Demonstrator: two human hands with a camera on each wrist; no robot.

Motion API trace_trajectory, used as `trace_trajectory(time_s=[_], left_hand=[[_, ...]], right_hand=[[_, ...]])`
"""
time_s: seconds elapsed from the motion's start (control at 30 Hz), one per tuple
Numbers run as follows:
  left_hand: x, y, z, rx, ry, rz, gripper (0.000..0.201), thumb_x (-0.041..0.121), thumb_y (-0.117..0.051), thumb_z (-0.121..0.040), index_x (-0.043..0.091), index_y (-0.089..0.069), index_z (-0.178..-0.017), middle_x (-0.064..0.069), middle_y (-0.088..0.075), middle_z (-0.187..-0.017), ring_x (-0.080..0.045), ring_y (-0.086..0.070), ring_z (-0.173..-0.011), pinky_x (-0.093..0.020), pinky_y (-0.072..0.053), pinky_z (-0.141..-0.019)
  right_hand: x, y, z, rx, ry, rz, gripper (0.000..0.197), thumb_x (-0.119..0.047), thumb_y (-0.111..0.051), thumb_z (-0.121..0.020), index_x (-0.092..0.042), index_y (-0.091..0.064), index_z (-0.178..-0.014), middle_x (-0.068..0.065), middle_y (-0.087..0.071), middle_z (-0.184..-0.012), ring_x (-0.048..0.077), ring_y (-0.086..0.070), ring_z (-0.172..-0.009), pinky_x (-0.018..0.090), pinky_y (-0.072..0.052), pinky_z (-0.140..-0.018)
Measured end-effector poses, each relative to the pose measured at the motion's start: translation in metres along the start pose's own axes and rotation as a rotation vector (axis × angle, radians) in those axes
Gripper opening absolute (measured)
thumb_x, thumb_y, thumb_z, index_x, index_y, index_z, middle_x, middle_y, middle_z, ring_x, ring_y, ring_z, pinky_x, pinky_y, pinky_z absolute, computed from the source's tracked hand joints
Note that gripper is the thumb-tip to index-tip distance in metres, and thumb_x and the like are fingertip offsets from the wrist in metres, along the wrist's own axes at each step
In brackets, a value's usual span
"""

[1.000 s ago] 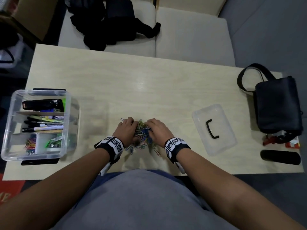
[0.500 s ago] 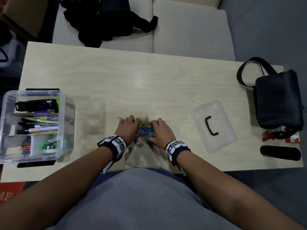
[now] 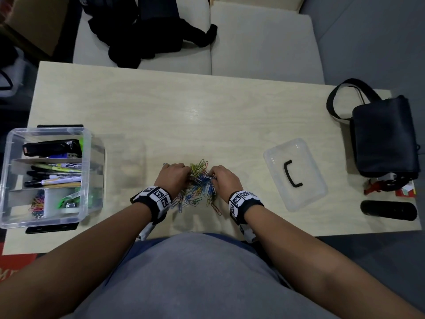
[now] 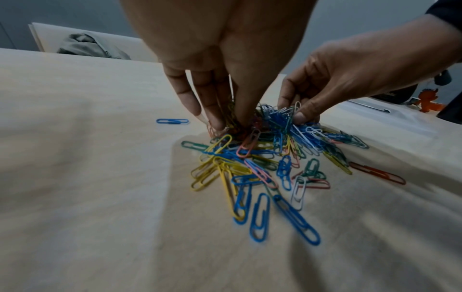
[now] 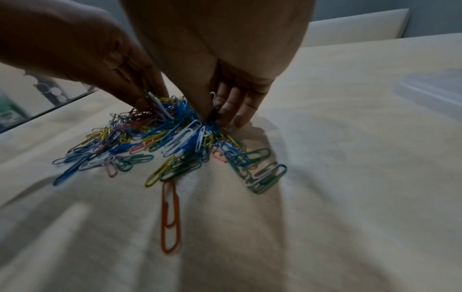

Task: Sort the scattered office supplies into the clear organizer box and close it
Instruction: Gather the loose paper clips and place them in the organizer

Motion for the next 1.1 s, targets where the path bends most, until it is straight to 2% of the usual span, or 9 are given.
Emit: trace_trajectory(time_s=[0.2, 0.33, 0.43, 0.53, 0.63, 0.77, 0.83, 0.93, 1.1], left_hand=[[-0.009, 0.004, 0.003, 0.085, 0.001, 0.029, 0.014, 0.023, -0.053, -0.095, 0.022, -0.065, -0.102, 0.0, -0.065, -0.097, -0.026, -0.061, -0.089, -0.036, -0.038, -0.08], [-0.013, 0.01, 0.008, 0.118, 0.004, 0.06, 0.017, 0.022, -0.053, -0.096, 0.021, -0.067, -0.105, -0.001, -0.065, -0.099, -0.028, -0.062, -0.089, -0.035, -0.039, -0.079], [-0.017, 0.014, 0.015, 0.158, 0.013, 0.069, 0.016, 0.02, -0.055, -0.095, 0.022, -0.069, -0.103, 0.0, -0.067, -0.095, -0.027, -0.063, -0.083, -0.033, -0.041, -0.075], [-0.018, 0.019, 0.022, 0.189, 0.019, 0.083, 0.015, 0.022, -0.056, -0.096, 0.021, -0.07, -0.101, -0.001, -0.068, -0.093, -0.028, -0.064, -0.082, -0.034, -0.043, -0.073], [-0.02, 0.021, 0.026, 0.206, 0.03, 0.086, 0.015, 0.024, -0.056, -0.097, 0.021, -0.069, -0.101, -0.001, -0.068, -0.094, -0.028, -0.064, -0.083, -0.034, -0.042, -0.072], [-0.024, 0.023, 0.031, 0.216, 0.05, 0.129, 0.015, 0.023, -0.056, -0.096, 0.021, -0.07, -0.101, -0.003, -0.068, -0.095, -0.03, -0.064, -0.085, -0.035, -0.044, -0.073], [-0.026, 0.025, 0.033, 0.219, 0.062, 0.17, 0.015, 0.022, -0.056, -0.096, 0.02, -0.07, -0.101, -0.004, -0.068, -0.095, -0.03, -0.064, -0.085, -0.035, -0.045, -0.073], [-0.028, 0.027, 0.036, 0.234, 0.085, 0.232, 0.015, 0.023, -0.057, -0.095, 0.019, -0.071, -0.101, -0.004, -0.069, -0.094, -0.031, -0.064, -0.085, -0.035, -0.045, -0.073], [-0.029, 0.031, 0.042, 0.253, 0.102, 0.338, 0.016, 0.023, -0.058, -0.094, 0.02, -0.072, -0.1, -0.004, -0.069, -0.093, -0.03, -0.063, -0.087, -0.036, -0.047, -0.072]], right_hand=[[0.003, 0.005, 0.0, 0.031, -0.032, -0.028, 0.013, -0.011, -0.052, -0.095, -0.016, -0.062, -0.103, 0.003, -0.061, -0.106, 0.024, -0.059, -0.09, 0.037, -0.051, -0.076], [0.005, 0.003, 0.001, 0.062, -0.04, -0.009, 0.012, -0.017, -0.054, -0.094, -0.017, -0.058, -0.106, 0.003, -0.056, -0.108, 0.024, -0.06, -0.091, 0.035, -0.05, -0.072], [-0.001, -0.005, -0.001, 0.049, -0.058, 0.035, 0.037, -0.037, -0.062, -0.092, -0.017, -0.052, -0.121, 0.005, -0.05, -0.119, 0.023, -0.055, -0.102, 0.038, -0.053, -0.077], [-0.012, -0.01, -0.006, 0.044, -0.08, 0.116, 0.054, -0.048, -0.07, -0.083, -0.015, -0.051, -0.121, 0.006, -0.05, -0.119, 0.025, -0.051, -0.106, 0.04, -0.053, -0.078], [-0.023, -0.014, -0.01, 0.058, -0.049, 0.173, 0.04, -0.038, -0.07, -0.086, -0.014, -0.054, -0.114, 0.008, -0.054, -0.113, 0.027, -0.054, -0.103, 0.04, -0.052, -0.079], [-0.029, -0.011, -0.011, 0.072, -0.037, 0.15, 0.012, -0.018, -0.059, -0.092, -0.013, -0.061, -0.103, 0.008, -0.061, -0.105, 0.03, -0.06, -0.096, 0.039, -0.052, -0.077], [-0.028, -0.006, -0.01, 0.078, -0.049, 0.13, 0.015, -0.012, -0.054, -0.092, -0.013, -0.065, -0.102, 0.008, -0.064, -0.105, 0.03, -0.062, -0.095, 0.038, -0.052, -0.075], [-0.024, 0.002, -0.005, 0.113, -0.076, 0.07, 0.016, -0.014, -0.056, -0.093, -0.015, -0.068, -0.103, 0.005, -0.067, -0.105, 0.028, -0.062, -0.096, 0.034, -0.05, -0.074], [-0.021, 0.011, 0.003, 0.177, -0.103, -0.064, 0.014, -0.014, -0.059, -0.093, -0.015, -0.069, -0.101, 0.005, -0.069, -0.103, 0.026, -0.063, -0.096, 0.036, -0.052, -0.077]])
Point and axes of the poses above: each hand's wrist, its own z-axis away from the middle knuckle, its own y-axis out of the back of the hand, x = y × z, the point moved 3 cm from there along -z, towards the middle knuckle
